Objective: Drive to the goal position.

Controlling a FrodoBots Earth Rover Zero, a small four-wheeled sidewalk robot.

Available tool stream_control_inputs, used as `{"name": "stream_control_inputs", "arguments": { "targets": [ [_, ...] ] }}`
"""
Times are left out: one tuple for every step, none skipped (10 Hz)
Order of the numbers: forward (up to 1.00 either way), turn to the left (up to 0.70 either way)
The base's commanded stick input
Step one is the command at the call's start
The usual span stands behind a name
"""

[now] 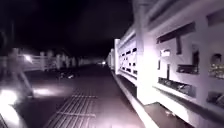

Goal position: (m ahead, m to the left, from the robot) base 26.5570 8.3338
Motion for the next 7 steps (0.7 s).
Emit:
{"name": "stream_control_inputs", "arguments": {
  "targets": [
    [0.45, 0.0],
    [0.45, 0.19],
    [0.45, 0.27],
    [0.45, 0.27],
    [0.45, 0.05],
    [0.45, 0.0],
    [0.45, 0.0]
  ]
}}
